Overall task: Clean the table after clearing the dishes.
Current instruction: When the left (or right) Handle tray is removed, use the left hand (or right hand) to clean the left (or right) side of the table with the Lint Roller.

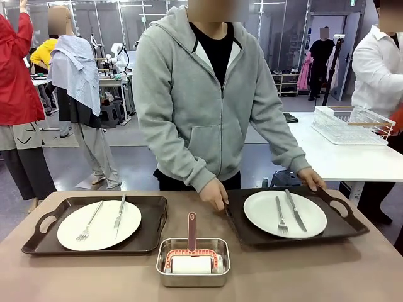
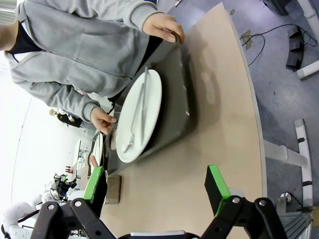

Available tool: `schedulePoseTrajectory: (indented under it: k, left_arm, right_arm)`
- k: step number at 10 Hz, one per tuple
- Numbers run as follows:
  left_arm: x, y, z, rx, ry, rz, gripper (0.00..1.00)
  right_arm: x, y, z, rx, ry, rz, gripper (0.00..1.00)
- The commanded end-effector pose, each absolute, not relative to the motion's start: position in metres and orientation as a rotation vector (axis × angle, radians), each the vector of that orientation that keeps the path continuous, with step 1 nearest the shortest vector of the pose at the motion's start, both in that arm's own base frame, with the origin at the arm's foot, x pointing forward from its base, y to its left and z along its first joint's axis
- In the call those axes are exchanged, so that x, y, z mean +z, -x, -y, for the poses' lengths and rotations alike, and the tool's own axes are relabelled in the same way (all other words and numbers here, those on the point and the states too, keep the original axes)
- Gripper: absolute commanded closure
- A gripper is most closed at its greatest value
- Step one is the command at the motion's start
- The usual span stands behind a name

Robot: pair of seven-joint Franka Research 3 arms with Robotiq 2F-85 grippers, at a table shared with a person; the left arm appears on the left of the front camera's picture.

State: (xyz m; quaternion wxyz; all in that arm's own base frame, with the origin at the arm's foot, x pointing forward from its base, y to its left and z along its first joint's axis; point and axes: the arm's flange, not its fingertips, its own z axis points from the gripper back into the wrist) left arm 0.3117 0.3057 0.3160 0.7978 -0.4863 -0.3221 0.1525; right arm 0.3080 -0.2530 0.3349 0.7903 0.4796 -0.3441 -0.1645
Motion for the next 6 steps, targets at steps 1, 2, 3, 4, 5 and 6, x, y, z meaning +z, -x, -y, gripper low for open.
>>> schedulePoseTrajectory:
  k: [1,2,3,4,5,6]
  left_arm:
    - [0.3152,-0.308,-0.307,0.327,1.042,0.686,0.0]
    - [0.3152,-0.308,-0.307,0.327,1.042,0.686,0.0]
    - [0.3152,-0.308,-0.307,0.327,1.042,0.686,0.0]
    - [0.3152,-0.308,-0.307,0.327,1.042,0.686,0.0]
    - [0.3152,-0.308,-0.307,0.327,1.042,0.686,0.0]
    - [0.3152,-0.308,-0.307,0.327,1.042,0.686,0.0]
  right_arm:
    - [0.3358,-0.308,0.2528,-0.353,-1.041,0.749,0.0]
    - [0.3358,-0.308,0.2528,-0.353,-1.041,0.749,0.0]
    - [0.3358,-0.308,0.2528,-0.353,-1.041,0.749,0.0]
    - [0.3358,-0.308,0.2528,-0.353,-1.041,0.749,0.0]
    - [0.3358,-0.308,0.2528,-0.353,-1.041,0.749,0.0]
    - [0.3358,-0.308,0.2528,-0.353,-1.041,0.749,0.0]
